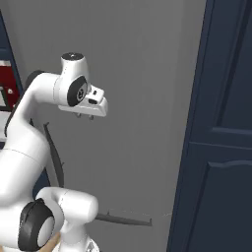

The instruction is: Retrieve a lemon from the fridge and place it on the cutting board with the fish.

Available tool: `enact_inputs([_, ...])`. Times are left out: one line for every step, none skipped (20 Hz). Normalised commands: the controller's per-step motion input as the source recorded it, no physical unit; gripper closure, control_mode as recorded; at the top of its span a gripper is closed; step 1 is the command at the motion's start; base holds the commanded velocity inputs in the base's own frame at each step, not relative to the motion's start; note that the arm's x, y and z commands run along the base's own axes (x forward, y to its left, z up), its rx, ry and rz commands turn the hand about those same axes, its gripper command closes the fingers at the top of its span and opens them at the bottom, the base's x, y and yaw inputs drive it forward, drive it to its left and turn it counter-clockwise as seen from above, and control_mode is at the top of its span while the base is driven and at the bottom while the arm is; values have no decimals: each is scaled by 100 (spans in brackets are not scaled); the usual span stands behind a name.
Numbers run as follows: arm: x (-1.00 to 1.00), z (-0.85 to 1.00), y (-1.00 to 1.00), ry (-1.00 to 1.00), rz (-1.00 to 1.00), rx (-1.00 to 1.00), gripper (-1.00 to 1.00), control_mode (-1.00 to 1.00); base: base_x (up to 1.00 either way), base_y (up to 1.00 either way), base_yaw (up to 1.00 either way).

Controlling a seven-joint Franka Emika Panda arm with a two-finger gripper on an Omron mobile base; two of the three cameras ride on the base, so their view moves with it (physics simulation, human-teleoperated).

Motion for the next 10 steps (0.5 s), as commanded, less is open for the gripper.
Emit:
enact_inputs([0, 0, 0, 0, 0, 0, -100, 100, 0, 0, 0])
enact_inputs([0, 0, 0, 0, 0, 0, -100, 100, -13, 0, 0])
enact_inputs([0, 0, 0, 0, 0, 0, -100, 100, -22, 0, 0])
enact_inputs([0, 0, 0, 0, 0, 0, -100, 100, -34, 16, 0])
enact_inputs([0, 0, 0, 0, 0, 0, -100, 100, -41, 26, 0])
enact_inputs([0, 0, 0, 0, 0, 0, -100, 100, -49, 31, 0])
enact_inputs([0, 0, 0, 0, 0, 0, -100, 100, -53, 32, 0])
enact_inputs([0, 0, 0, 0, 0, 0, -100, 100, -49, 36, 0])
enact_inputs([0, 0, 0, 0, 0, 0, -100, 100, -50, 39, 0])
enact_inputs([0, 0, 0, 0, 0, 0, -100, 100, -51, 34, 0])
